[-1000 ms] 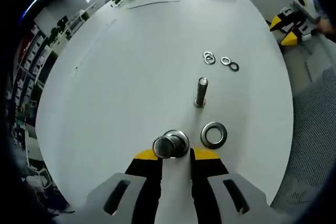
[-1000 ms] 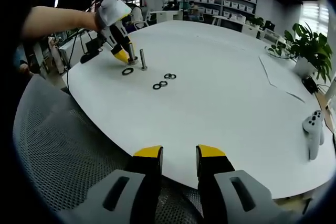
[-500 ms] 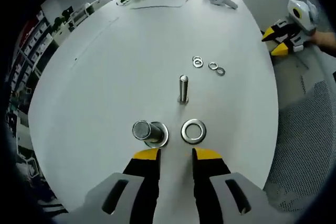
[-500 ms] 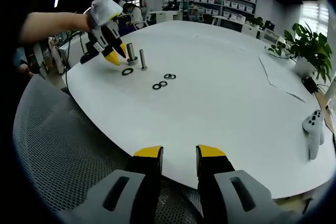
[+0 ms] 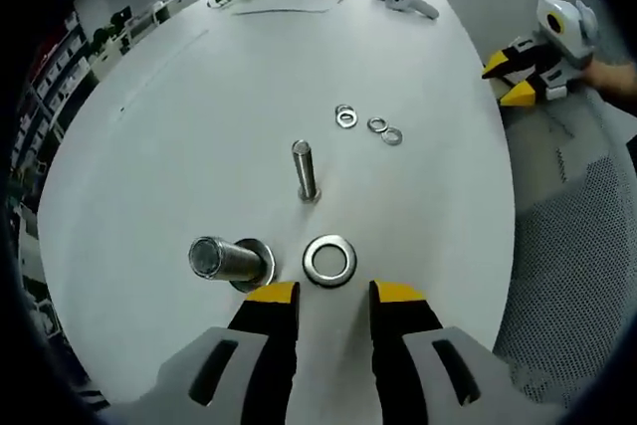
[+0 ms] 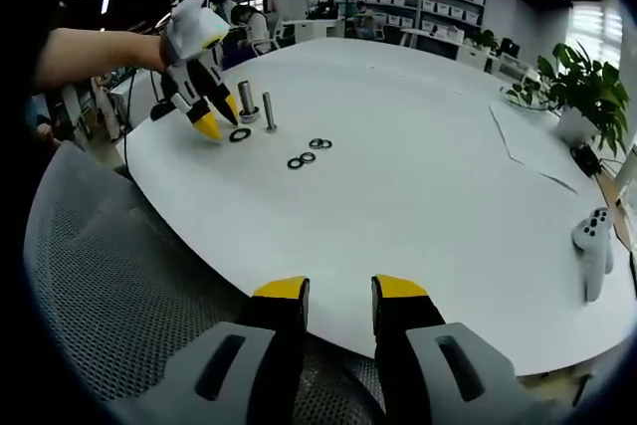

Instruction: Place the washer onto the threaded stud by aligning its center hole with the stud, sliding it down to the base, and recovering from edge contact or off-axis alignment until the washer reaches the visible bottom stop.

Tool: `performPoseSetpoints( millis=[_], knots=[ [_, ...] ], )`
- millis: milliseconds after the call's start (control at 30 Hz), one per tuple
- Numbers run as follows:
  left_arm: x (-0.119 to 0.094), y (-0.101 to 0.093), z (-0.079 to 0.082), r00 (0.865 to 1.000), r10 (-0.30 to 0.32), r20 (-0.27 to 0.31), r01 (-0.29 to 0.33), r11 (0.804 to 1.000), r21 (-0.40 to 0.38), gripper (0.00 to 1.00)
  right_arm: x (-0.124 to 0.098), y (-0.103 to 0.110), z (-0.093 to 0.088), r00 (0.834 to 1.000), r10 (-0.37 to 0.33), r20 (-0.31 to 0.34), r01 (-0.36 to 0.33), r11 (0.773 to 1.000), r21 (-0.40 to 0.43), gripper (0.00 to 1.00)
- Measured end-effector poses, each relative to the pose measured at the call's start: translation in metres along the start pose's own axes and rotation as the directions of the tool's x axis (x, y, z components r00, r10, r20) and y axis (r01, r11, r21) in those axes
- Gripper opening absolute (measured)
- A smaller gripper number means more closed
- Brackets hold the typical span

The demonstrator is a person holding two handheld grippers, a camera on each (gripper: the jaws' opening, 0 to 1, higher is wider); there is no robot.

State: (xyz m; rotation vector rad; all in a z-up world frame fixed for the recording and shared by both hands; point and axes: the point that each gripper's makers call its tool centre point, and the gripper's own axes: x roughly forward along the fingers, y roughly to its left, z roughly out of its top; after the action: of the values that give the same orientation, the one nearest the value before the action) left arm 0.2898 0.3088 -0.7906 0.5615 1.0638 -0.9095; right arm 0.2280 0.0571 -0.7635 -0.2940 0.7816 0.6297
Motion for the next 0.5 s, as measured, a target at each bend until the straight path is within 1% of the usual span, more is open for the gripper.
performPoseSetpoints(
  millis=[133, 200, 267, 300, 433, 500],
  knots=[
    [0.0030, -0.0001, 0.0014, 1.000, 0.002, -0.012, -0.002, 1.000, 0.019, 0.26, 0.0000, -0.0001, 0.0001, 1.000, -0.001, 0.000, 0.001, 1.000, 0.000, 0.28],
    [0.0045, 0.0017, 0.0000, 1.000, 0.014, -0.028, -0.013, 0.999, 0.039, 0.26, -0.0002, -0.0009, 0.0008, 1.000, -0.005, 0.005, 0.005, 1.000, 0.000, 0.28],
    [0.0062, 0.0006, -0.0013, 0.999, 0.011, -0.037, -0.009, 0.999, 0.045, 0.26, 0.0000, -0.0007, 0.0005, 1.000, -0.004, 0.003, 0.004, 1.000, 0.001, 0.28],
    [0.0053, 0.0010, 0.0001, 0.999, 0.016, -0.031, -0.014, 0.998, 0.059, 0.26, 0.0000, -0.0007, 0.0004, 1.000, -0.004, 0.002, 0.004, 1.000, 0.001, 0.28],
    [0.0040, 0.0001, -0.0002, 0.999, 0.015, -0.043, -0.012, 0.998, 0.057, 0.26, 0.0000, -0.0008, 0.0008, 1.000, -0.004, 0.005, 0.004, 1.000, 0.002, 0.28],
    [0.0048, -0.0003, 0.0003, 0.999, 0.016, -0.051, -0.012, 0.998, 0.069, 0.26, 0.0000, -0.0009, 0.0012, 1.000, -0.005, 0.008, 0.005, 1.000, 0.004, 0.28]
  ],
)
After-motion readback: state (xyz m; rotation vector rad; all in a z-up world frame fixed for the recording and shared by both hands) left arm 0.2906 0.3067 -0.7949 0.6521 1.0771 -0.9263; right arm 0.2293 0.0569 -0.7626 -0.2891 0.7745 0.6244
